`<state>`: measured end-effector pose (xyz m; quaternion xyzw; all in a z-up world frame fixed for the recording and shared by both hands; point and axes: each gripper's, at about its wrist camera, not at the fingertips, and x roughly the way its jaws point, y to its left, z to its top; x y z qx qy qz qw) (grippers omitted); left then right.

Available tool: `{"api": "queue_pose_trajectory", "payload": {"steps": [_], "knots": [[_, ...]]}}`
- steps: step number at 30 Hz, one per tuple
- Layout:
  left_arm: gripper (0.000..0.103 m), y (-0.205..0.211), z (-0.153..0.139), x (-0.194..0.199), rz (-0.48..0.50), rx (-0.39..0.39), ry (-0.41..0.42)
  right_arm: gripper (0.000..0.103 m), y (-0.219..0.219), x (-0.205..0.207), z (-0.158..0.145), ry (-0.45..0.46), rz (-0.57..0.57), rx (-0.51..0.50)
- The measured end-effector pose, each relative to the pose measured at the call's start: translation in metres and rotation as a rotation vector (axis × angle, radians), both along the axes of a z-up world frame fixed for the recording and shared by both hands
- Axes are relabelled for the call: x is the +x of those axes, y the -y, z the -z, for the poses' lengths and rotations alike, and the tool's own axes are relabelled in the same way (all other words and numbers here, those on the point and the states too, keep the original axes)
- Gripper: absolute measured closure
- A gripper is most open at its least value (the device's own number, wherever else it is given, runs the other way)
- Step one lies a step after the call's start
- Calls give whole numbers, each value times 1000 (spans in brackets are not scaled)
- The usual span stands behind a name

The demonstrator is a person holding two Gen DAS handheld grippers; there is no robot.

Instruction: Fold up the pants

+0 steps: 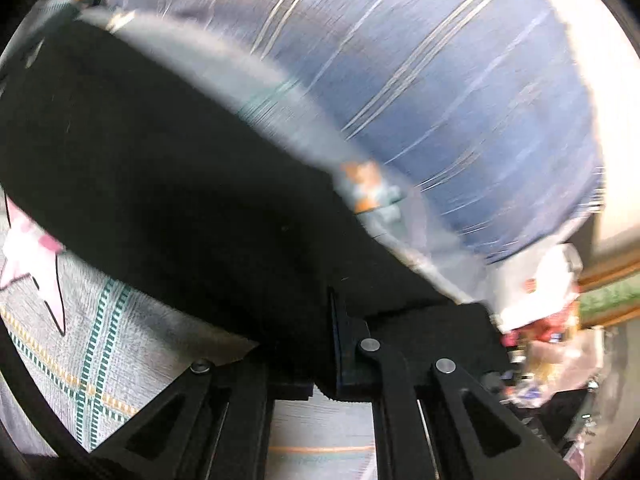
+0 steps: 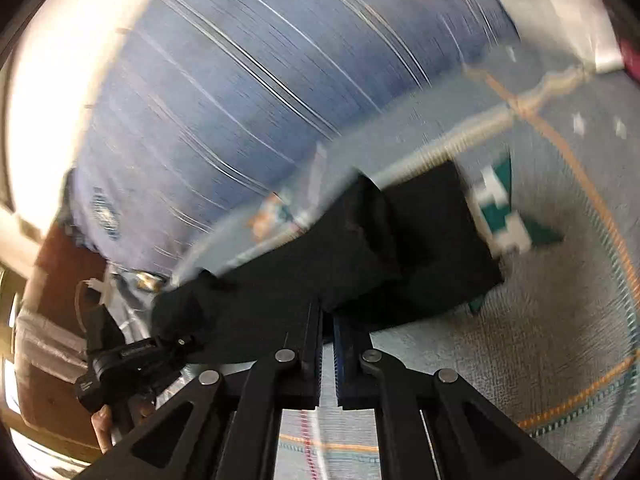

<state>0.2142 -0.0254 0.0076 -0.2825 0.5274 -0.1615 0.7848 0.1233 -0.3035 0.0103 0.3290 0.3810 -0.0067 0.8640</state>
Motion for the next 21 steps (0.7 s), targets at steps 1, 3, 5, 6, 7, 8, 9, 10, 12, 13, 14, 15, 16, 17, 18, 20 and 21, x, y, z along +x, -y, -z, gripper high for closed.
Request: {"api": "queue_pose_trajectory", "payload": {"steps": [1,3,5,6,7,8,9,10,12,13,14,15,16,17,18,20,21], "knots": [[97,1,-2,-3,-2,-7,5,98,-3,-3,2,-18,3,-23],[97,17,18,-3,37,84,-28,98,-3,0,19,-108,4,-20],[97,25,40,-7,52,172,-53,98,-2,11,44,-233,11,-13],[97,21,37,-11,32,143,-27,98,0,13,47,-247,23,-2],[97,19,32,-14,31,133,-14,98,2,11,44,-224,32,5],[97,16,24,-19,31,115,10,98,3,4,35,-176,41,11],[97,13,17,-26,26,99,41,98,4,1,32,-152,46,15],[97,14,17,-28,27,106,54,98,3,-6,29,-131,49,21],[97,22,29,-29,62,187,24,98,3,-7,37,-171,54,31],[97,24,34,-27,61,196,8,97,3,-2,45,-220,56,34],[97,21,39,-30,51,185,5,97,3,1,50,-250,53,36],[96,18,34,-33,52,184,20,96,3,3,54,-263,54,40],[96,18,32,-34,58,193,27,96,3,2,52,-255,59,41],[96,16,31,-36,63,200,28,96,3,1,50,-247,63,43],[95,17,31,-36,75,212,22,96,3,-1,49,-241,66,51],[95,16,37,-34,81,205,22,96,5,-6,49,-227,74,85],[95,15,38,-33,82,195,17,95,2,-7,51,-213,79,101]]}}
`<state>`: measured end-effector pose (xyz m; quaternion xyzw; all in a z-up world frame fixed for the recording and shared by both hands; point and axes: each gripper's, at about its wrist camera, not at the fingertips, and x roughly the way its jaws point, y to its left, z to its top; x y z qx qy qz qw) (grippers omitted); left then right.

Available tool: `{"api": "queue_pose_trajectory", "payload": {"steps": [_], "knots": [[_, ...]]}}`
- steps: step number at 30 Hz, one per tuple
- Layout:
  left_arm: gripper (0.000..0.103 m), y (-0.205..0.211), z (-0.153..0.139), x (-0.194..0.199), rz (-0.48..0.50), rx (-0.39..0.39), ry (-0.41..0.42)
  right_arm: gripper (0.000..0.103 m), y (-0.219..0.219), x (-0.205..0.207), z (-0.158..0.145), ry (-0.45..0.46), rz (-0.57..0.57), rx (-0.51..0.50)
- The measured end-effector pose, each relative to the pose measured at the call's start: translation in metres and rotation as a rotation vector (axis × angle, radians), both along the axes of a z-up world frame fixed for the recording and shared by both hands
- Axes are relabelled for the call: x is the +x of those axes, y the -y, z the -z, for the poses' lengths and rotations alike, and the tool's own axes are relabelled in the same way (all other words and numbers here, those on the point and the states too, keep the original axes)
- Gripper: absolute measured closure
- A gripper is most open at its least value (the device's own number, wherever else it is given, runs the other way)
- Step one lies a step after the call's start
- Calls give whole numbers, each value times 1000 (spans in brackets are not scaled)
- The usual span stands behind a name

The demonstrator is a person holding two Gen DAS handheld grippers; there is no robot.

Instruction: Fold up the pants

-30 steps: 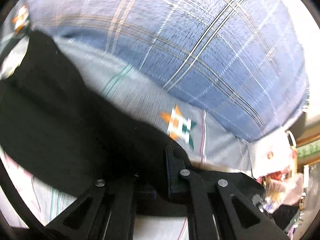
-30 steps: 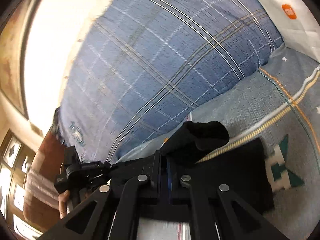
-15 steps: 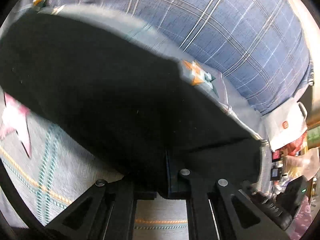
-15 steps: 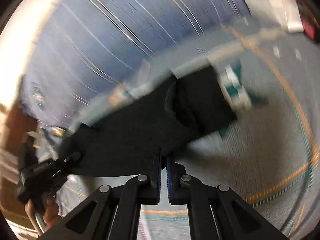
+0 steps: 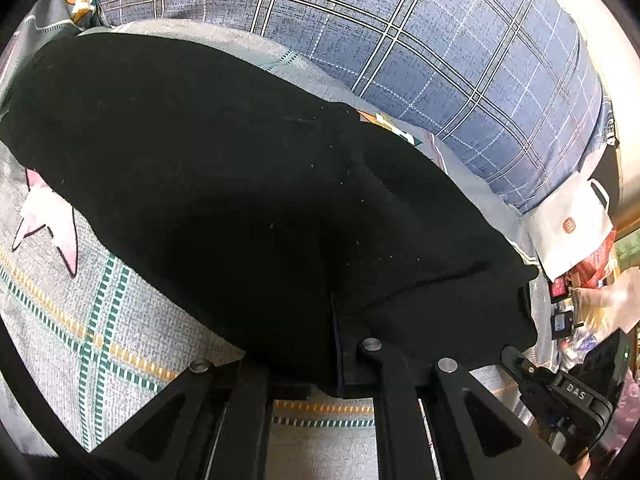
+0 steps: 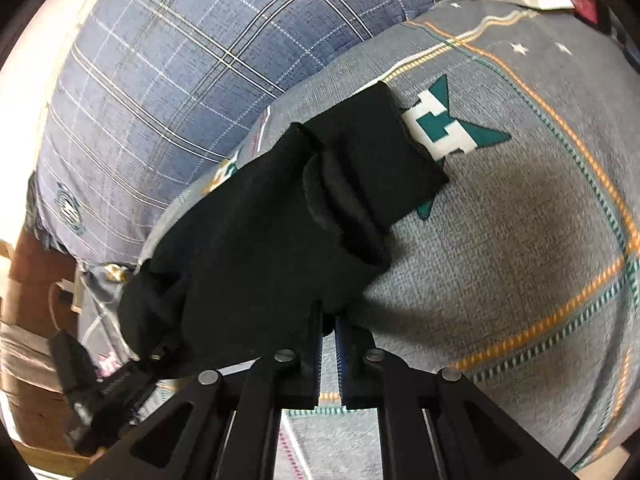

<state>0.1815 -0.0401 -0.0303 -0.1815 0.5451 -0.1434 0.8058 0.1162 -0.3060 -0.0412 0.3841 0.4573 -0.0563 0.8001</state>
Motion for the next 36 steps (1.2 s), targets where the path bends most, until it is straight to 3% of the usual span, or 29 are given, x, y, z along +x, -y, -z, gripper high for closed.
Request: {"api": "queue_pose_trajectory", "payload": {"steps": [5,8,9,10,12,15,19,27,32,34,35,36], "knots": [[95,9,2,6,6,12,-10,91,-5,-23,-17,89,42,-3],[94,11,6,7,18,25,-4,80,-5,-42,-23,111,48,-9],[94,16,8,10,19,25,-3,68,-6,-46,-26,113,46,-19],[94,16,10,10,24,24,-2,43,-9,-48,-29,118,42,-34],[94,16,11,10,30,21,2,20,-10,-47,-34,130,50,-77],[94,16,14,9,46,25,12,20,-9,-48,-38,124,67,-106],[94,14,13,8,72,24,17,20,11,-54,-37,108,109,-59],[93,5,20,12,84,-66,29,20,34,-57,-43,168,147,-43],[93,4,19,15,62,-95,-13,20,20,-17,-43,138,62,-165],[93,2,21,17,57,-114,-29,21,9,5,-38,82,17,-245],[93,1,22,17,53,-123,-35,22,6,11,-36,72,3,-261],[93,0,22,17,50,-129,-41,31,2,18,-35,66,-26,-273]]}}
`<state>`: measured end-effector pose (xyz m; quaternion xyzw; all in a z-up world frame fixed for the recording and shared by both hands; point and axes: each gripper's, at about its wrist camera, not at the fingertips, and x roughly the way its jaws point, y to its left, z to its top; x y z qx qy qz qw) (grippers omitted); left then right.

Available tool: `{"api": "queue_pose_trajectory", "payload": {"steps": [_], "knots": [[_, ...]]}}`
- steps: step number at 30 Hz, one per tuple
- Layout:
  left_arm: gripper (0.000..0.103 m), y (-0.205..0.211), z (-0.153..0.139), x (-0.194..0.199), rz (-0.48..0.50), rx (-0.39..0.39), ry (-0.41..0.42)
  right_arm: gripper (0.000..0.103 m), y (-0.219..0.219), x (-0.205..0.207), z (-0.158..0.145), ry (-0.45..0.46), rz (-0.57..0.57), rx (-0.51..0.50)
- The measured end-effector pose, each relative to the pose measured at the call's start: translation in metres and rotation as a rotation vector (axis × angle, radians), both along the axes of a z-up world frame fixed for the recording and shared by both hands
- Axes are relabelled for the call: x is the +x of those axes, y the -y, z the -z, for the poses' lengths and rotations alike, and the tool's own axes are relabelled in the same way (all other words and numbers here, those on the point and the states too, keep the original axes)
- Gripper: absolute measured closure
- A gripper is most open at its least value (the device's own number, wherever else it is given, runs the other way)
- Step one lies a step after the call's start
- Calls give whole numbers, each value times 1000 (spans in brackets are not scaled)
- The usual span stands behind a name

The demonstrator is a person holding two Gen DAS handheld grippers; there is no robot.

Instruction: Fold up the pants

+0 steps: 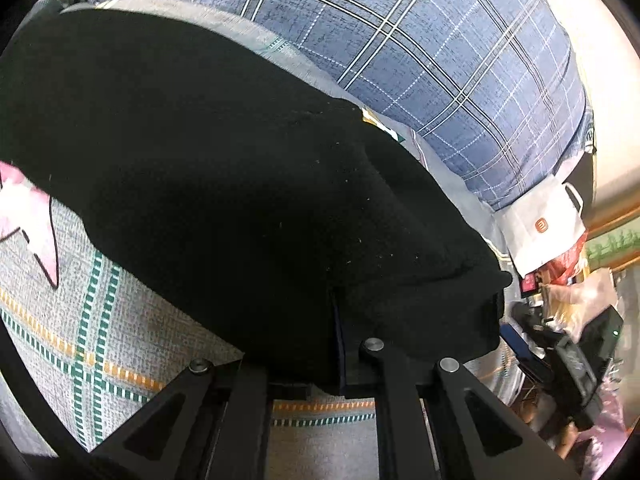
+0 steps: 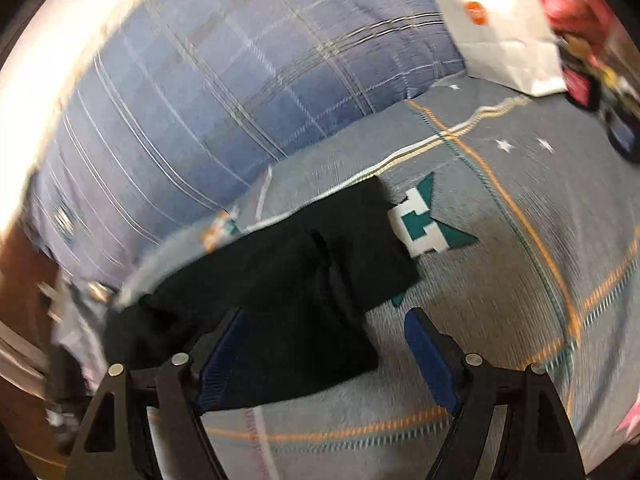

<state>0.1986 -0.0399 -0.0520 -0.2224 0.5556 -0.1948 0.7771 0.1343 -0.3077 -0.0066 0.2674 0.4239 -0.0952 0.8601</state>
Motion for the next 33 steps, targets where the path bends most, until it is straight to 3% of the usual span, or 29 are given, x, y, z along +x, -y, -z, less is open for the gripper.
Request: {"api": "queue_pose_trajectory", "payload": {"steps": [1,3,4,5,6,7,10,13,16,17,19,22,23,26,29,30,32,33], "knots": [[93,-1,0,-1,2,-1,0,41,-7,9,3,-20,-39,-20],[93,0,0,-2,2,4,5,48,-20,20,16,-112,-93,-78],[93,1,0,-2,1,2,6,60,-24,23,22,-167,-92,-132],[93,1,0,-2,-1,-5,7,69,-26,22,20,-170,-83,-169],[94,0,-2,-3,3,-21,4,91,-26,19,13,-136,-83,-174],[94,0,-5,-3,2,-44,6,96,-22,12,1,-72,-73,-151],[95,1,-33,0,-6,-109,96,96,-9,3,-31,56,-51,-142],[95,15,-64,18,-2,-144,133,96,11,18,-65,143,-45,-115],[94,29,-71,34,-14,-136,165,96,24,23,-89,223,-42,-119],[94,34,-65,38,-9,-117,174,96,29,23,-84,230,-34,-109],[94,46,-39,41,8,-47,129,96,41,33,-49,160,-15,-34],[95,51,3,37,39,-2,57,96,55,43,21,-81,46,79],[95,46,4,32,24,-33,93,96,58,45,27,-105,48,92],[94,49,-4,28,41,-13,130,96,57,37,8,2,37,63],[93,52,-7,30,55,19,127,93,50,46,21,-81,41,19],[90,51,-8,28,62,32,130,92,49,51,28,-117,25,13],[78,50,-17,23,86,72,135,91,43,49,19,-91,18,-47],[64,47,-21,18,91,91,143,90,41,47,17,-79,22,-53]]}}
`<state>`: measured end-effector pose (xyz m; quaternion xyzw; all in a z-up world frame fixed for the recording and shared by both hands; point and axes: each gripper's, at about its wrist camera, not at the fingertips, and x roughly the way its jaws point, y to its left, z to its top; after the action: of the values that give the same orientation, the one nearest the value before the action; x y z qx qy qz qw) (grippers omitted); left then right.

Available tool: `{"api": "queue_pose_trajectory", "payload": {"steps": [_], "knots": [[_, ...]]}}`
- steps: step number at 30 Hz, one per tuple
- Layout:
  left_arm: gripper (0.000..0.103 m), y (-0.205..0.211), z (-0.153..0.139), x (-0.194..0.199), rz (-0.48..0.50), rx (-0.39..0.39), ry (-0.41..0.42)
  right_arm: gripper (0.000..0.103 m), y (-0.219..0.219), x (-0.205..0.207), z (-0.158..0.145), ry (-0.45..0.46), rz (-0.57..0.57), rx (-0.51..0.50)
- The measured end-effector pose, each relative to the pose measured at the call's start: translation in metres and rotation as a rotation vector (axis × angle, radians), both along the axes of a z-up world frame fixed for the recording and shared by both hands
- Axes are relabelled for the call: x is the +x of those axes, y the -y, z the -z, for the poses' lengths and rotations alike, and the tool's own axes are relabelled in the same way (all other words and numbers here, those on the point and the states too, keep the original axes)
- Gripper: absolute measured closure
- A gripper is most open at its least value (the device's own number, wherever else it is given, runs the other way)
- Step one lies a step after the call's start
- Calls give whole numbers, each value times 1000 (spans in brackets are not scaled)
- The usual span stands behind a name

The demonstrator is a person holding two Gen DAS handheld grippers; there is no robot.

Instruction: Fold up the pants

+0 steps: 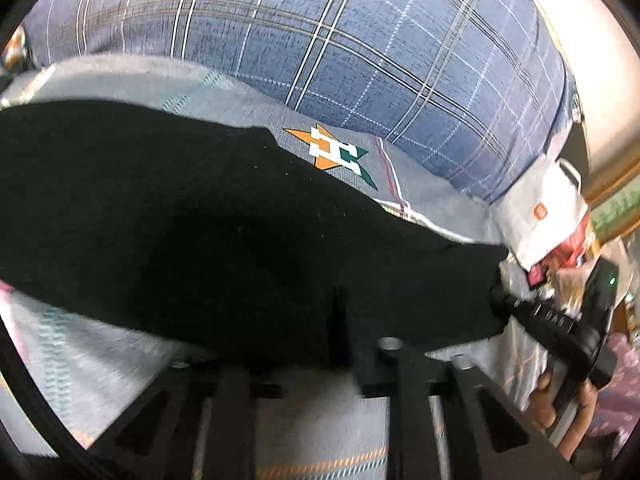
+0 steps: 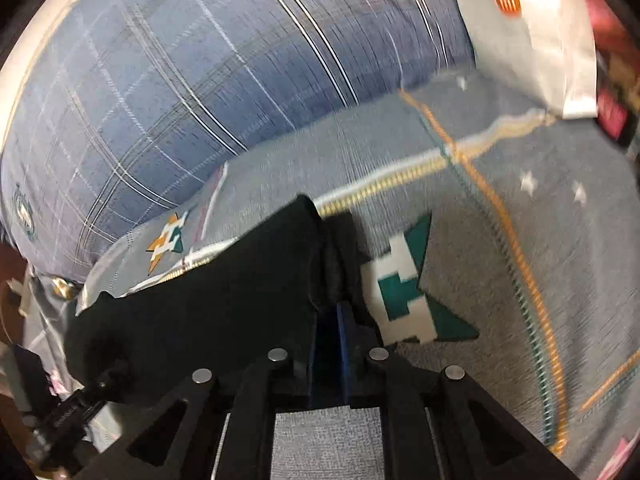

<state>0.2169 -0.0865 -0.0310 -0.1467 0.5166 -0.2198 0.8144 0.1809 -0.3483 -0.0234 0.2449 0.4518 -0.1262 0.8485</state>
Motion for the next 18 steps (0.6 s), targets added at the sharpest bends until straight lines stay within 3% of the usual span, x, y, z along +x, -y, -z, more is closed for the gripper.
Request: {"api": "queue_pose_trajectory", "payload": {"steps": [1,3,6,8,10,13,16,17,18], "knots": [[50,-6,-7,-6,0,12,23,90,0,-5,-5,19,5,-11],[36,-20,-20,-15,2,34,65,89,-4,-17,-18,56,30,-46],[33,-47,-35,-28,-12,88,104,82,-10,-34,-29,97,75,-64],[33,-69,-43,-33,-31,122,119,69,-16,-51,-36,127,95,-49],[33,-95,-51,-36,-68,148,135,24,-30,-69,-47,182,107,-62],[25,-125,-53,-35,-130,152,142,7,-56,-90,-63,263,89,-108],[25,-150,-41,-28,-226,176,163,6,-84,-96,-61,263,55,-119],[25,-160,-36,-24,-276,201,127,6,-91,-97,-59,258,42,-123],[25,-169,-32,-20,-306,163,82,6,-102,-98,-57,250,27,-135]]}}
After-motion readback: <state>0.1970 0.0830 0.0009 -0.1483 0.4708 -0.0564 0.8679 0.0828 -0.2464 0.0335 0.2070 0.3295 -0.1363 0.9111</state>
